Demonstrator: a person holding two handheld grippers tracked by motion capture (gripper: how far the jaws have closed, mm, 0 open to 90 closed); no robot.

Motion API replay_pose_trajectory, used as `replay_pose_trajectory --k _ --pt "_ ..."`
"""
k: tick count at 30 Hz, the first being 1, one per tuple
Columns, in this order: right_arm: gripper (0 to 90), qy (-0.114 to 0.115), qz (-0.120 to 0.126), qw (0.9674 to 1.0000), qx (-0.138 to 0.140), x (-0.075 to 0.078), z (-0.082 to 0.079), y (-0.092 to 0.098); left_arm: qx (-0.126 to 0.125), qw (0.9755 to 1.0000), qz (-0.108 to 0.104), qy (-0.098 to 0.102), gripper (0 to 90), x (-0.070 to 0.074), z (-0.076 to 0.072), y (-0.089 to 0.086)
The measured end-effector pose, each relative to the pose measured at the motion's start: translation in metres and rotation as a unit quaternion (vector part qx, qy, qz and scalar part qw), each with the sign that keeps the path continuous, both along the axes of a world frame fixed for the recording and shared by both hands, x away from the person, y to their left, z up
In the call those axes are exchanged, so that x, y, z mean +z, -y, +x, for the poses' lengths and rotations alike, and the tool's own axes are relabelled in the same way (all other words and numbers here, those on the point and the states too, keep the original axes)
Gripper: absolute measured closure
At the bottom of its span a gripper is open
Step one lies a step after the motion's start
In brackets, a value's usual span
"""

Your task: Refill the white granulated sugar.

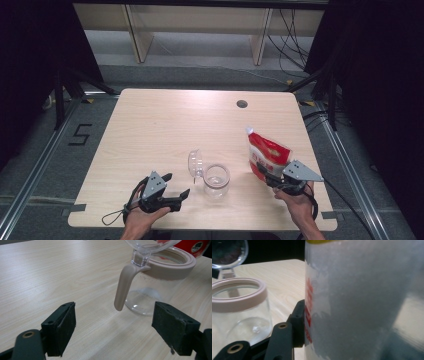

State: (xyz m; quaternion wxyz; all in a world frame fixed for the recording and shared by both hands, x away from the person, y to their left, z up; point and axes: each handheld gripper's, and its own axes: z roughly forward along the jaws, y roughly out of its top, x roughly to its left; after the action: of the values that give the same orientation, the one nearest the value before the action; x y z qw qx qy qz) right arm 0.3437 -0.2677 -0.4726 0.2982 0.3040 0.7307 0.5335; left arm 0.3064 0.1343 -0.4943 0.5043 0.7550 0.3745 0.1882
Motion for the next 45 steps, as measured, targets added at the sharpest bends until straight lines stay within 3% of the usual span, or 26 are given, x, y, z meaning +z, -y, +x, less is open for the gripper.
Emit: replay_pose_trajectory --k 3,4,7,9,13,16,20,23,27,29,33,34,36,39,40,43,45 --pt "53.6 -0.002 -0.005 1.0000 0.000 0.005 -0.010 -0.001 0.003 1.0000 -0.001 -0.001 18.7 -0.001 -0.001 0.000" --pt "53.6 0.007 -0.010 0.9999 0.009 0.006 -0.011 0.000 -0.001 0.9999 0.012 0.003 18.7 0.000 0.000 -0.001" --pt "53.7 0.020 -0.022 0.9995 0.012 0.008 -0.017 0.000 0.004 1.0000 0.002 0.001 18.7 0.000 -0.001 0.000" --pt "53.7 0.020 -0.025 0.9995 0.008 0.009 -0.023 0.000 0.001 1.0000 0.009 0.004 18.7 0.001 -0.001 -0.001" --pt "53.7 0.043 -0.064 0.9970 0.003 0.016 -0.031 0.002 0.002 0.9999 0.013 0.004 18.6 0.001 0.000 -0.001" --pt "53.8 0.052 -0.074 0.9959 0.007 0.020 -0.039 0.002 0.002 0.9999 0.012 0.004 18.6 0.001 0.000 0.000" --pt "53.8 0.052 -0.097 0.9939 0.007 0.019 -0.049 -0.001 0.003 0.9999 0.013 0.003 18.5 0.000 -0.001 -0.001" --pt "53.8 0.066 -0.135 0.9886 0.011 0.019 -0.055 -0.002 0.003 0.9999 0.013 0.003 18.5 0.000 -0.001 -0.001" --pt "53.9 0.068 -0.151 0.9860 0.018 0.020 -0.061 -0.005 0.005 0.9999 0.011 -0.002 18.5 0.000 -0.001 0.000" --pt "53.9 0.081 -0.165 0.9827 0.020 0.020 -0.062 -0.006 0.001 0.9999 0.015 0.003 18.5 0.000 -0.001 -0.001" --pt "53.9 0.075 -0.168 0.9827 0.024 0.019 -0.066 -0.008 0.007 1.0000 0.003 -0.003 18.5 -0.001 -0.001 0.001" --pt "53.9 0.082 -0.174 0.9810 0.023 0.020 -0.066 -0.007 0.006 1.0000 0.003 -0.001 18.5 -0.001 -0.001 0.001" --pt "53.9 0.080 -0.173 0.9815 0.023 0.020 -0.066 -0.007 0.001 0.9999 0.015 0.004 18.5 0.000 0.000 0.000" --pt "53.9 0.084 -0.182 0.9796 0.019 0.019 -0.067 -0.008 0.005 0.9999 0.010 -0.004 18.5 -0.001 -0.001 0.000" --pt "54.0 0.093 -0.195 0.9763 0.017 0.020 -0.067 -0.008 0.005 0.9999 0.010 -0.003 18.5 -0.001 -0.001 0.000" --pt "54.0 0.097 -0.205 0.9740 0.016 0.020 -0.068 -0.011 0.007 1.0000 0.006 -0.002 18.4 -0.001 -0.001 0.000" --pt "54.0 0.109 -0.225 0.9681 0.013 0.020 -0.069 -0.013 0.004 0.9999 0.012 0.003 18.4 0.000 0.000 -0.001"
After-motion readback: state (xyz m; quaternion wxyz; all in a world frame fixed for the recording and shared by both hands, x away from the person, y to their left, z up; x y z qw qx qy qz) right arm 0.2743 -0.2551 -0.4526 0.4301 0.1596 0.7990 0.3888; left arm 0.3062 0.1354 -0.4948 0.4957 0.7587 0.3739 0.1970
